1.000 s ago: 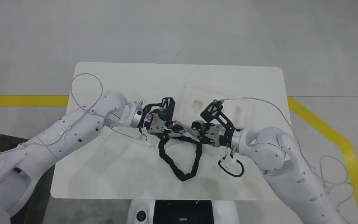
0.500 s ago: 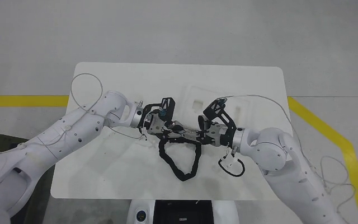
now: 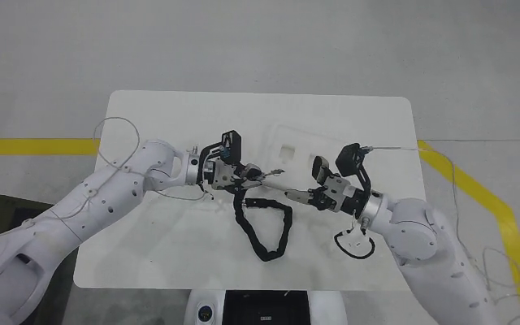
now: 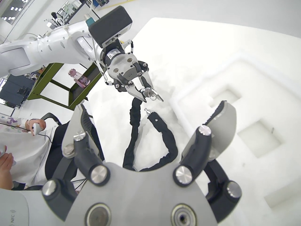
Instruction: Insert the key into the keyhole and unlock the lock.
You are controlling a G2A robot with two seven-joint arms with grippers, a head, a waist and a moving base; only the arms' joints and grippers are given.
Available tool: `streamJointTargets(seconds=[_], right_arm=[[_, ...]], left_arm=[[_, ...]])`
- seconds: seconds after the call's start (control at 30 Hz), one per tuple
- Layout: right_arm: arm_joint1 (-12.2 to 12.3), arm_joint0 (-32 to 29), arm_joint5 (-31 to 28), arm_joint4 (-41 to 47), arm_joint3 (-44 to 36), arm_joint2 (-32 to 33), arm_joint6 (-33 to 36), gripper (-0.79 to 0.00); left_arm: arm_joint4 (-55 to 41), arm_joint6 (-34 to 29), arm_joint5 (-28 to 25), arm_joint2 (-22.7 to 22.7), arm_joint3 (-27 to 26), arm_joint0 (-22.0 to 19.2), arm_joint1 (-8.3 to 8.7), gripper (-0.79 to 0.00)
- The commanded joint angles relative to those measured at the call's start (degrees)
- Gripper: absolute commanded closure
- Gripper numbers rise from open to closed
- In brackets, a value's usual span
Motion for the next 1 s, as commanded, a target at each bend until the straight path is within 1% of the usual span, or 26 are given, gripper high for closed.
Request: streamJointTargets(seconds=[0.0, 0.13, 0.2, 0.4, 0.53, 0.63, 0.8, 0.97], right_arm=[[0.02, -1.32, -1.26, -1.17, 0.63, 1.19, -3.96, -0.785], [0.10, -4.73, -3.45, -4.66, 1.85, 4.12, -11.85, -0.785], [0.12, -5.87, -3.03, -5.50, 2.36, 5.46, -14.38, -0.785], [0.13, -9.23, 0.32, -10.64, 3.13, 10.19, -22.08, -0.785], [0.11, -11.18, 2.45, -14.33, 3.23, 12.84, -26.13, -0.785], [0.08, -12.38, 3.73, -15.72, 3.47, 14.52, -27.86, -0.785], [-0.02, -13.86, 5.89, -18.21, 3.52, 16.56, -30.37, -0.785], [-0.02, -13.86, 5.89, -18.21, 3.52, 16.56, -30.37, -0.785]], left_arm=[[-0.93, 0.07, 1.44, -1.22, 0.09, 1.32, 0.61, 0.000], [-3.42, -0.89, 4.56, -4.24, -0.10, 4.12, 2.20, 0.000], [-4.46, -2.42, 5.99, -5.34, -0.23, 5.11, 2.86, 0.000], [-10.73, -8.25, 10.80, -9.63, -1.76, 9.64, 5.51, 0.000], [-11.65, -11.16, 13.26, -12.40, -2.85, 12.31, 7.18, 0.000], [-11.27, -13.35, 15.13, -14.26, -3.88, 13.87, 8.14, 0.000], [-9.32, -17.17, 19.23, -16.52, -5.65, 15.58, 8.92, 0.000], [-8.29, -19.73, 21.35, -18.07, -7.15, 16.74, 8.99, 0.000]])
